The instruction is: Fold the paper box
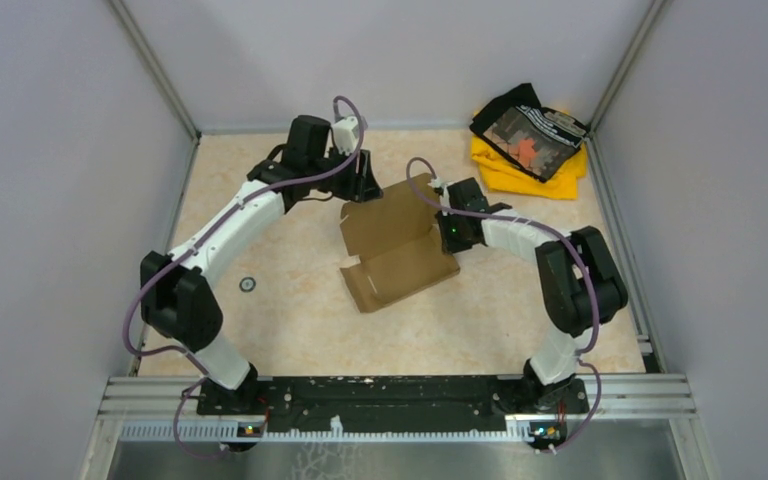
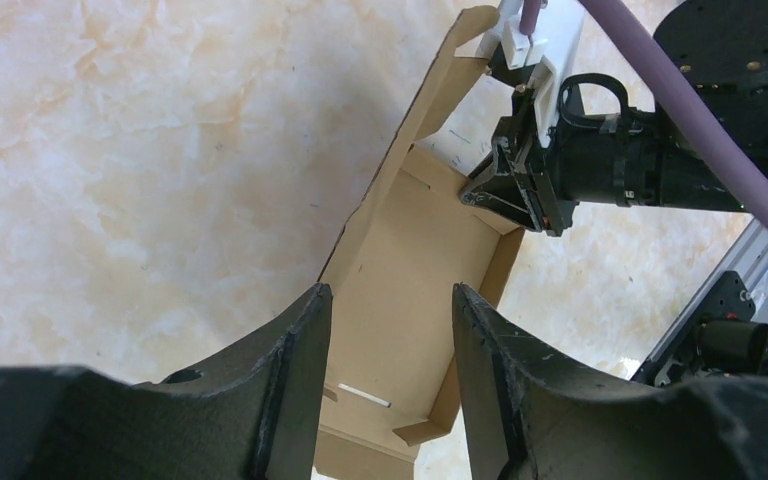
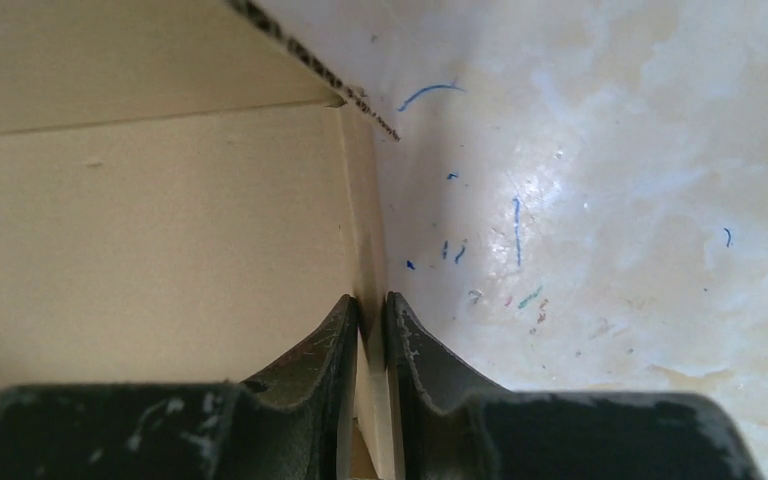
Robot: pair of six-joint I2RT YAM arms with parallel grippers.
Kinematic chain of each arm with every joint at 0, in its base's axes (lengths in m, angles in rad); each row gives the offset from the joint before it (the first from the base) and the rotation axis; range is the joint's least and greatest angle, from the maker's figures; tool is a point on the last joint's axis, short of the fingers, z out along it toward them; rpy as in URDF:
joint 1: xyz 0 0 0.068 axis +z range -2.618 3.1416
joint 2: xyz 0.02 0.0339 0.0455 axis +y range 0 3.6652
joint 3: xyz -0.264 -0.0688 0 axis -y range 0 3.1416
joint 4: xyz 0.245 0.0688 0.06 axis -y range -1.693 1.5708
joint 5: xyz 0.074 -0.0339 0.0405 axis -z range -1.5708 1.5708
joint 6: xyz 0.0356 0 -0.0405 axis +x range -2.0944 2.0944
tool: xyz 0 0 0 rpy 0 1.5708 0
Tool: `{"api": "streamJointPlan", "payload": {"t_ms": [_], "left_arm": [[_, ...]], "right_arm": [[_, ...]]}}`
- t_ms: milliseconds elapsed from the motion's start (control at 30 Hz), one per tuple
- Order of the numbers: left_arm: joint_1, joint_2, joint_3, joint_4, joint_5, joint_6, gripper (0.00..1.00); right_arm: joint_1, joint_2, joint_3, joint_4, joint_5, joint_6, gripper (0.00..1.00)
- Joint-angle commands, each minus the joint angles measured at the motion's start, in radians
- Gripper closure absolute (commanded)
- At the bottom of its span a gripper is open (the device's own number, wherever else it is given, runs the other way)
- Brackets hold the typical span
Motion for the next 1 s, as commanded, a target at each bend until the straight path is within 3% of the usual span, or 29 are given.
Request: {"api": "streamJointPlan", "payload": {"t_ms": [0, 633, 800, 967], "left_arm": [[0.006, -0.055, -0.03, 0.047, -0.003, -0.001, 0.46], [0.014, -0.116, -0.108, 0.051, -0.043, -0.009, 0.46], [0.014, -0.116, -0.11, 0.053, -0.033, -0.009, 0.46], [0.015, -0.122, -0.114, 0.054, -0.026, -0.007, 0.46]], "right_arm": [[0.06, -0.029, -0.048, 0.093, 0.076, -0.037, 0.84], [0.22, -0.021, -0.109, 0.182, 0.537, -0.109, 0.85], [0.233, -0.002, -0.098, 0.159, 0.55, -0.11, 0.79], [0.236, 0.024, -0.089, 0.144, 0.544, -0.14, 0.78]]}}
